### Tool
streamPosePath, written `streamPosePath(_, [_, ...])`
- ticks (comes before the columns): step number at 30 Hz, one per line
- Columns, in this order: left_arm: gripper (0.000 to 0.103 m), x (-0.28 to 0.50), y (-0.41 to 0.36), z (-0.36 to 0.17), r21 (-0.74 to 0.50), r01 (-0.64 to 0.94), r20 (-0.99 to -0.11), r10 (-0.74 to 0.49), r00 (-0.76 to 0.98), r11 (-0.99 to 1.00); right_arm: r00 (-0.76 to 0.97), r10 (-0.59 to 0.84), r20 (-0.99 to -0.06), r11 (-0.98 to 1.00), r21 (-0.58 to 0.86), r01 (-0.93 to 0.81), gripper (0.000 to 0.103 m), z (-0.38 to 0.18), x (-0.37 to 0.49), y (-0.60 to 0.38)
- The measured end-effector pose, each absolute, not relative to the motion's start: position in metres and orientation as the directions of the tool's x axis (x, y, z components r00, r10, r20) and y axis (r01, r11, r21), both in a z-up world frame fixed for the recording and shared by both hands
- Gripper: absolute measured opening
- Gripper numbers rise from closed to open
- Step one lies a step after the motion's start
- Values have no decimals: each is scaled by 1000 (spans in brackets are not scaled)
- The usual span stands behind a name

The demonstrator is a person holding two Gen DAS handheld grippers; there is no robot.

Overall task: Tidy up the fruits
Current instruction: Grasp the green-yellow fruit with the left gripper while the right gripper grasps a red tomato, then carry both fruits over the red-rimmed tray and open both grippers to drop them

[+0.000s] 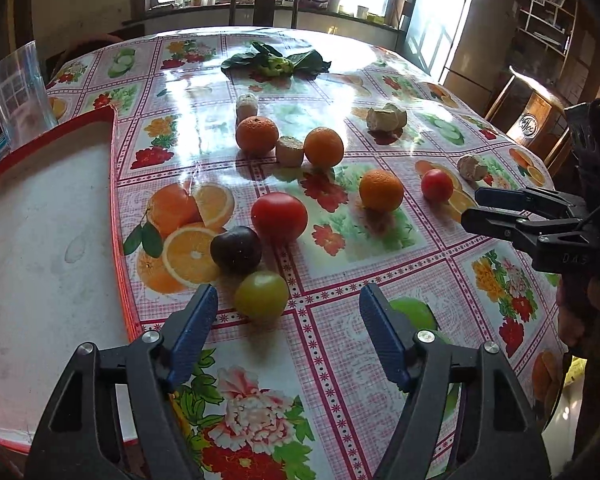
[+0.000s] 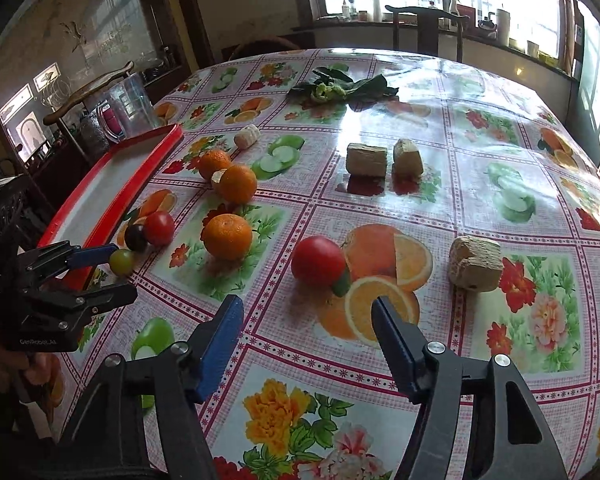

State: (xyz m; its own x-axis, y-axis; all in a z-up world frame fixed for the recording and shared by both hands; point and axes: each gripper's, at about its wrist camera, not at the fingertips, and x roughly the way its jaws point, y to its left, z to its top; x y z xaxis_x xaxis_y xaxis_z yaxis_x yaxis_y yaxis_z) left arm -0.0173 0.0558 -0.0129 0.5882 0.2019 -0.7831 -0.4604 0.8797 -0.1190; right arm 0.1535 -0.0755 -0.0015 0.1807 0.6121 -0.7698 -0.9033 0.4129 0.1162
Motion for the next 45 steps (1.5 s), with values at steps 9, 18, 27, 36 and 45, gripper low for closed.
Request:
streamPosePath(9, [42, -14, 62, -15, -92, -448, -781, 214, 586, 890, 220, 591, -776, 437, 79, -896, 45, -13, 165, -53])
streamPosePath(18, [23, -22, 68, -12, -134, -439, -771, 184, 609, 889, 189, 608, -771, 437, 126, -890, 33, -9, 156, -63])
streamPosePath(27, [23, -35, 61, -4, -172, -417, -748, 157, 645, 893, 158, 644, -749, 410, 164, -897, 33, 11, 130, -74])
streamPosePath(36, [23, -67, 66, 18, -200, -430, -707, 174, 686, 880, 115, 673, -731, 338, 165, -926, 33, 29, 97, -55])
streamPosePath(45, [23, -106, 87, 25, -220, -495, -685, 228, 692, 840, 36, 702, -711, 232, 181, -956, 33, 41, 55, -25])
